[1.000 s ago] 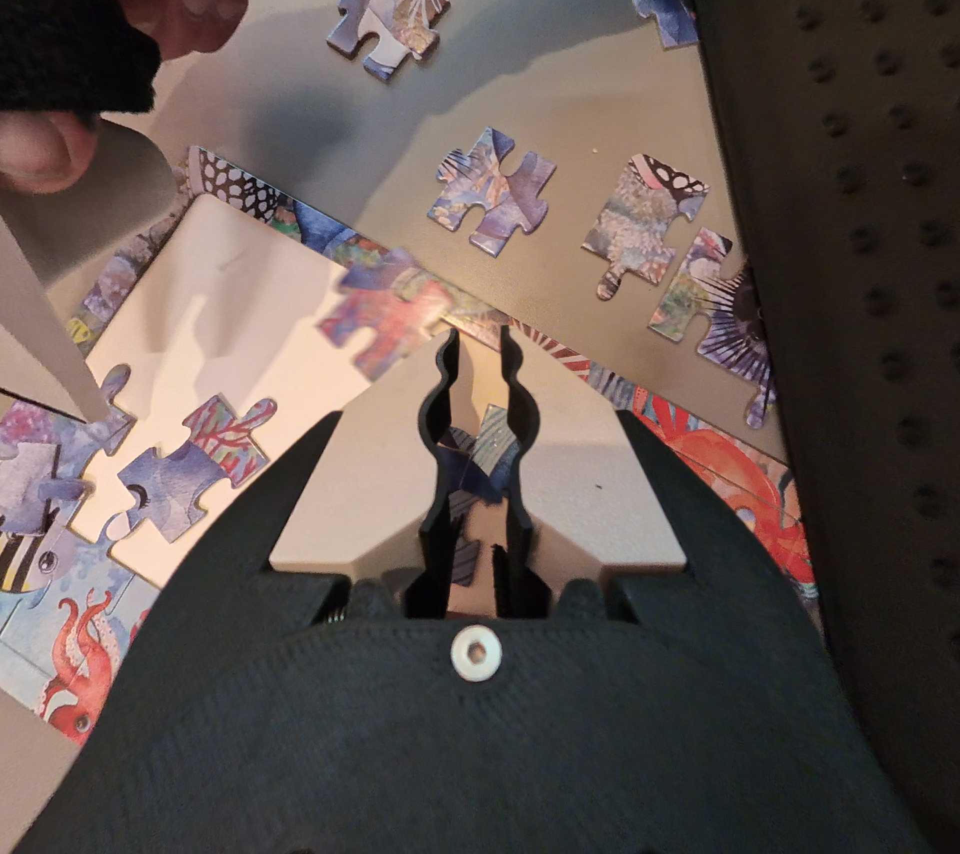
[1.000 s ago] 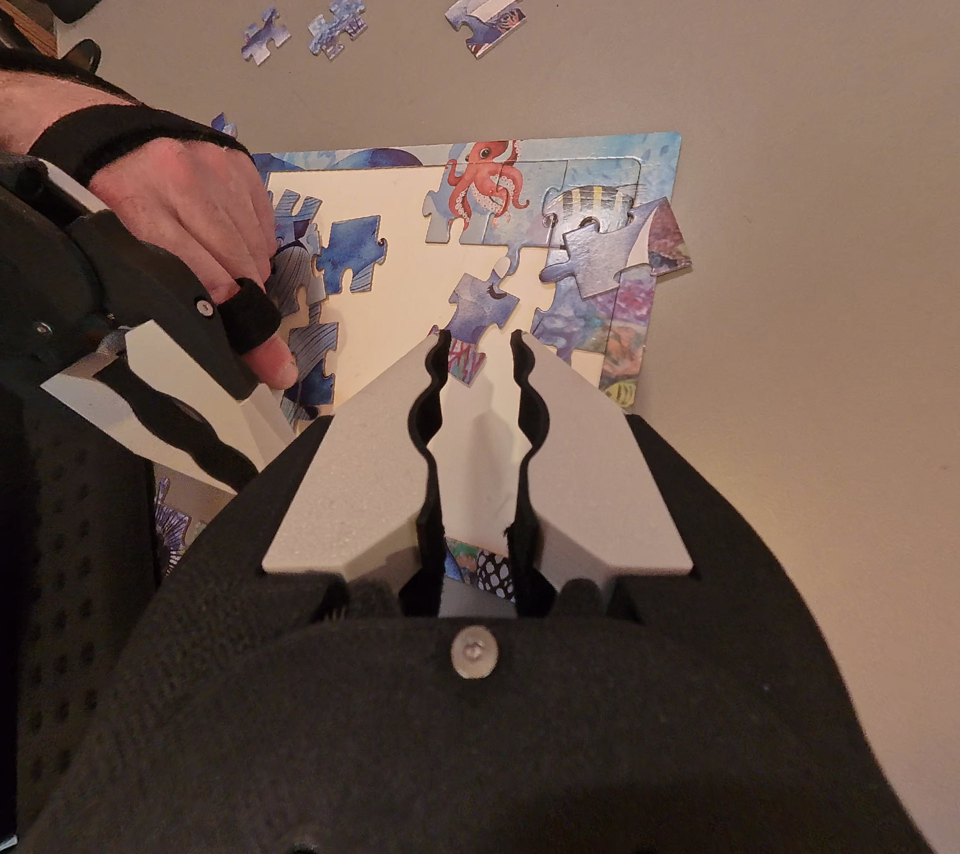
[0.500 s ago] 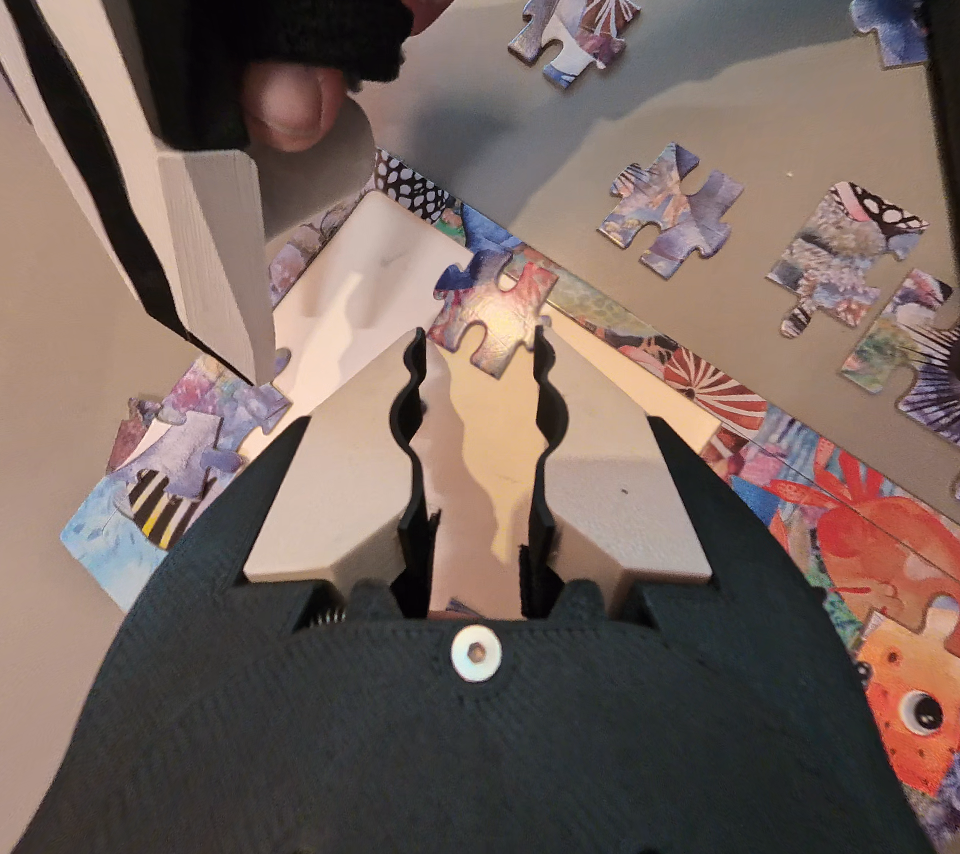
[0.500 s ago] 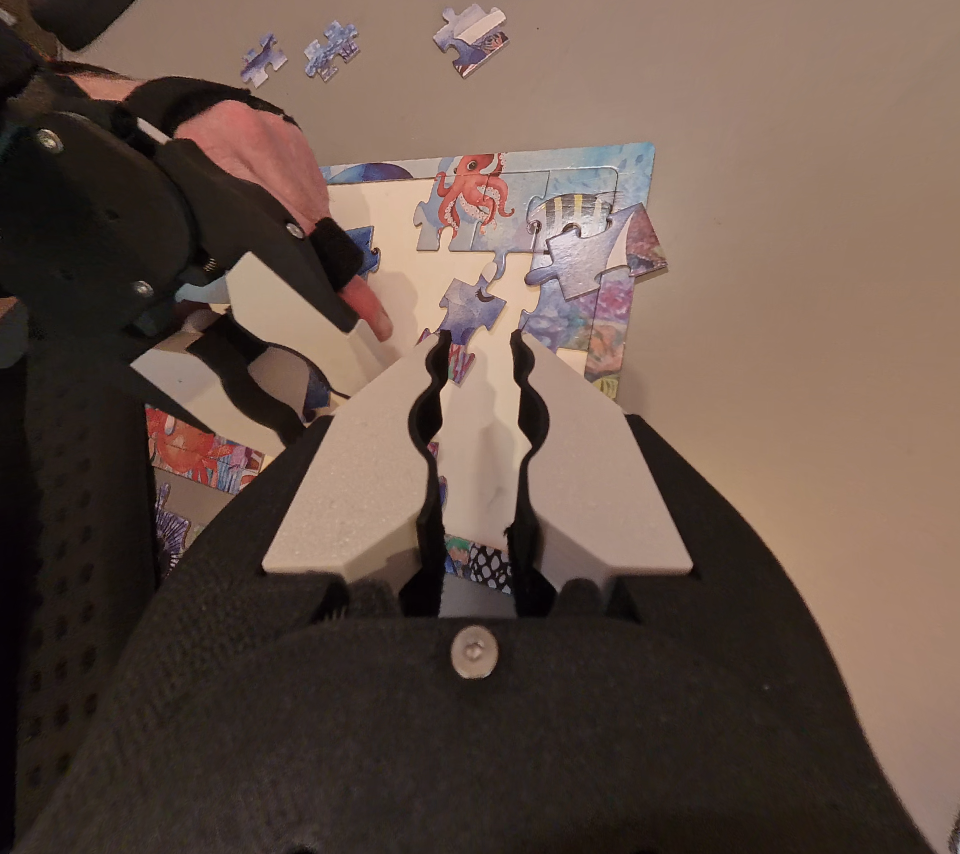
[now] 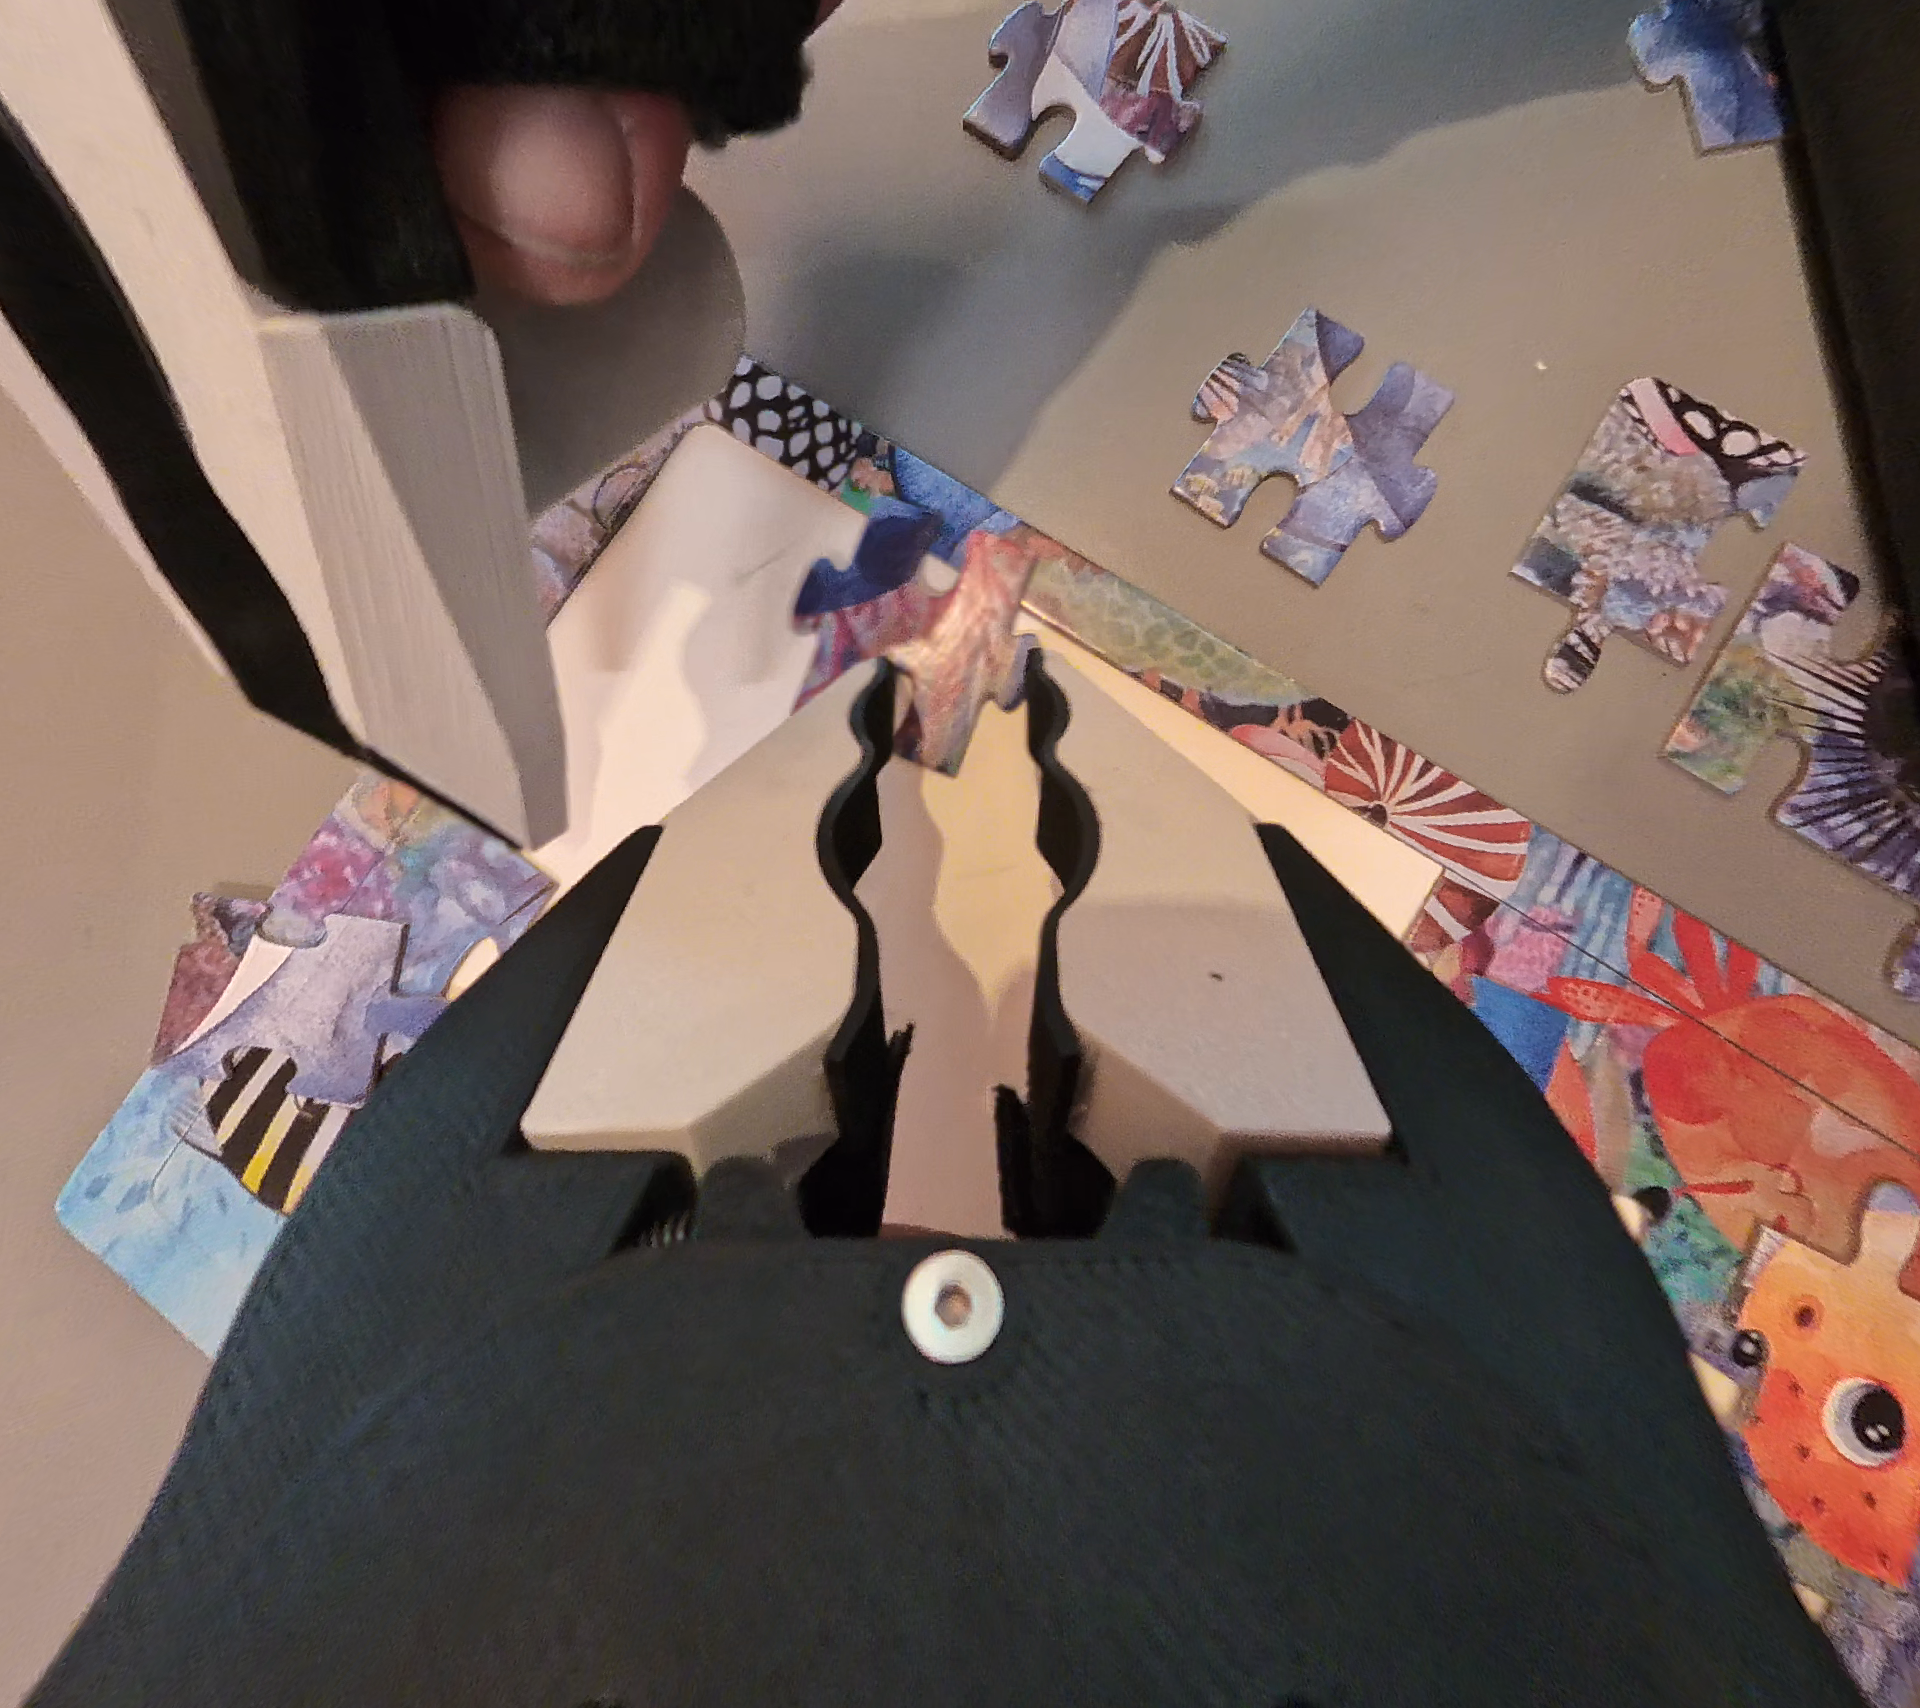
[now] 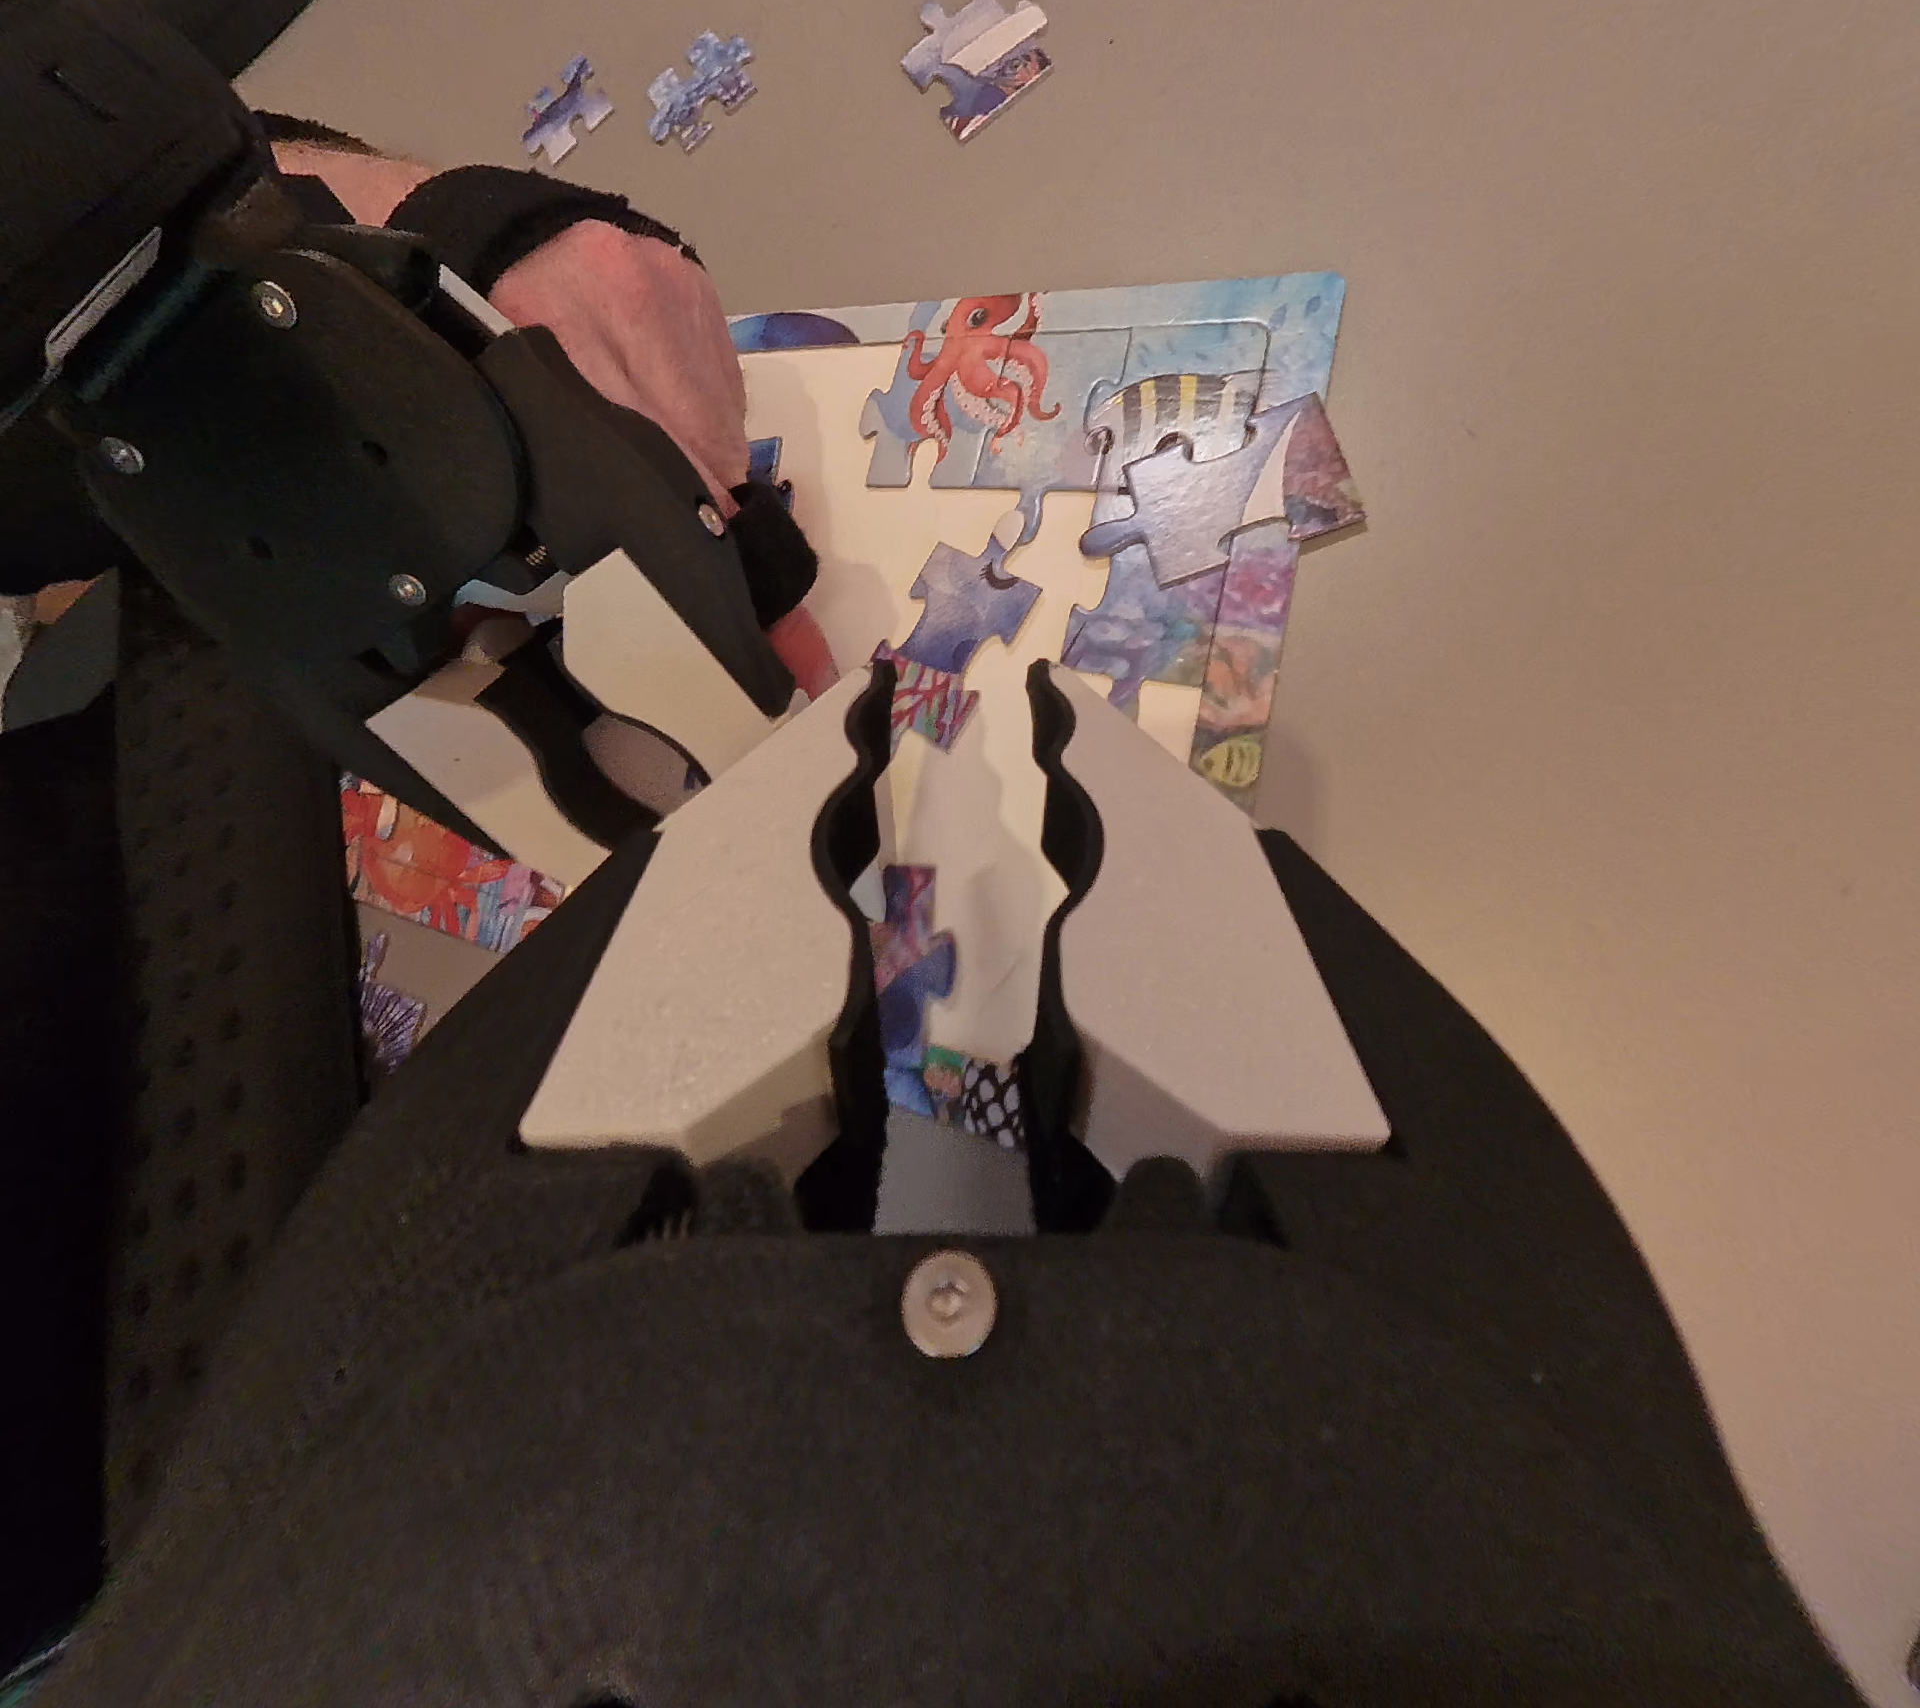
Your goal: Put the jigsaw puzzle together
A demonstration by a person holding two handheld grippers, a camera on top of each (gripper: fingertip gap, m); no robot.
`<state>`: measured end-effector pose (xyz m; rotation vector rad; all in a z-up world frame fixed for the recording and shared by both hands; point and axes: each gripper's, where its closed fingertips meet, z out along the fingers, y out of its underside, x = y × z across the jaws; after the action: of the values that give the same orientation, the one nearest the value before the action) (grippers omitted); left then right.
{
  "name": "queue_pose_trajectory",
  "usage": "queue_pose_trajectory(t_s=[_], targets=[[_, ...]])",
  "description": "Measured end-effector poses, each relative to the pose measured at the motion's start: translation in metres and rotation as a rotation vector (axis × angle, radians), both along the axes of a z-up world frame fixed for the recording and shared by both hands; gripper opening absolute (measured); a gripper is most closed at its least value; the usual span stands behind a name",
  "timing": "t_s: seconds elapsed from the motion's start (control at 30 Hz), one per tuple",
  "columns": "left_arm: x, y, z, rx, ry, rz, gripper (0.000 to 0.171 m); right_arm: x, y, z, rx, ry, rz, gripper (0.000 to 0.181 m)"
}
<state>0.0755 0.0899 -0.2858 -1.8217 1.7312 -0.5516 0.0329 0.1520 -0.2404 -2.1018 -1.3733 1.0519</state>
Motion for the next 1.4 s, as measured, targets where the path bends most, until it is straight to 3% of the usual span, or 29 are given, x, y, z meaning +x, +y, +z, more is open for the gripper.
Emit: queue_pose_trajectory(t_s=[0.2, 0.4, 0.6, 0.93, 1.1, 1.2, 1.4], targets=[[-0.001, 0.000, -0.001, 0.011, 0.014, 0.011, 0.021, 0.026, -0.015, 0.010, -0.020, -0.058, 0.041, 0.030], [-0.002, 0.001, -0.001, -0.007, 0.018, 0.052, 0.020, 0.057, -0.032, -0.023, 0.093, -0.298, 0.119, 0.053], [-0.015, 0.018, -0.001, -0.001, 0.028, 0.148, 0.020, 0.054, -0.047, -0.041, 0.176, -0.355, 0.192, 0.059], [-0.024, 0.021, 0.000, -0.020, 0.020, 0.164, 0.020, 0.038, -0.033, -0.047, 0.261, -0.319, 0.161, 0.031], [-0.027, 0.024, 0.002, -0.007, 0.013, 0.169, 0.020, 0.038, -0.032, -0.047, 0.262, -0.299, 0.156, 0.029], [-0.036, 0.030, 0.013, -0.003, -0.020, 0.192, 0.026, 0.040, -0.031, -0.045, 0.263, -0.287, 0.155, 0.010], [-0.088, 0.039, 0.019, 0.003, 0.019, 0.246, 0.037, 0.040, -0.034, -0.041, 0.266, -0.277, 0.164, 0.020]])
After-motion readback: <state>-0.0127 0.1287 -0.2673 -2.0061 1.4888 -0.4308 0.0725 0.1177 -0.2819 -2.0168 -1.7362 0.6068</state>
